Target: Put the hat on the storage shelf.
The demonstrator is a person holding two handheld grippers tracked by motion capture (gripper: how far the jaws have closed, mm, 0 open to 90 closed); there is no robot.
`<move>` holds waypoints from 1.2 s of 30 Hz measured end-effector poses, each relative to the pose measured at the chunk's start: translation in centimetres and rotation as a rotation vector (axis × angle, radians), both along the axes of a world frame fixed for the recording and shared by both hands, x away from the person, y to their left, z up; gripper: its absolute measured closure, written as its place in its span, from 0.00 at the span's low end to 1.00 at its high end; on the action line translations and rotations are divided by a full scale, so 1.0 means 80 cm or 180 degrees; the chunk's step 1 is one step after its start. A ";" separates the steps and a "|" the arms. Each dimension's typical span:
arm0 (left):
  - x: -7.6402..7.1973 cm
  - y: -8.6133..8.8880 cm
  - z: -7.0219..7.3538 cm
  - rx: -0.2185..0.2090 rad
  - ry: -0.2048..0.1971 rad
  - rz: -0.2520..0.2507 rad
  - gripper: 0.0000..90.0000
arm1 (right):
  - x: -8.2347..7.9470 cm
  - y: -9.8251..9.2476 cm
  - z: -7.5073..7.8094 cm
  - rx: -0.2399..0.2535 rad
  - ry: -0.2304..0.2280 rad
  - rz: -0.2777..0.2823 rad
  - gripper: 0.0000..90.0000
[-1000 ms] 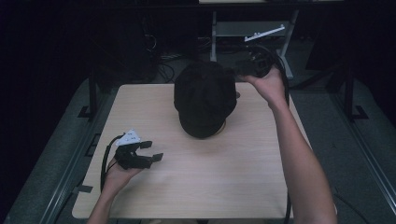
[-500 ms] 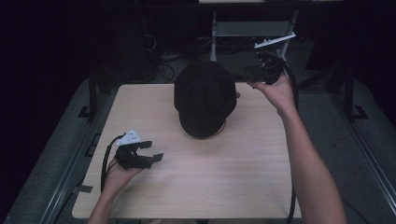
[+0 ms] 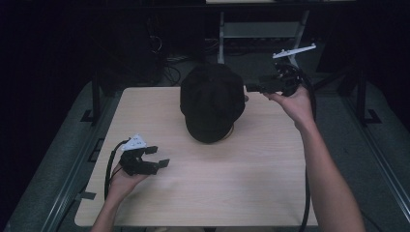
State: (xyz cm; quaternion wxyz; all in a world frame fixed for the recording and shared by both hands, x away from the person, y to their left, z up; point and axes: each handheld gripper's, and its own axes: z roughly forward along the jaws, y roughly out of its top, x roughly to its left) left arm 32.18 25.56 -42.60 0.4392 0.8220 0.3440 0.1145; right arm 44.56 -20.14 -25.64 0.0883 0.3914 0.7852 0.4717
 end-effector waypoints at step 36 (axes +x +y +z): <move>-0.001 0.000 -0.003 -0.0036 0.0009 0.0029 0.26 | -0.049 -0.069 -0.079 0.0211 0.0226 -0.0127 0.24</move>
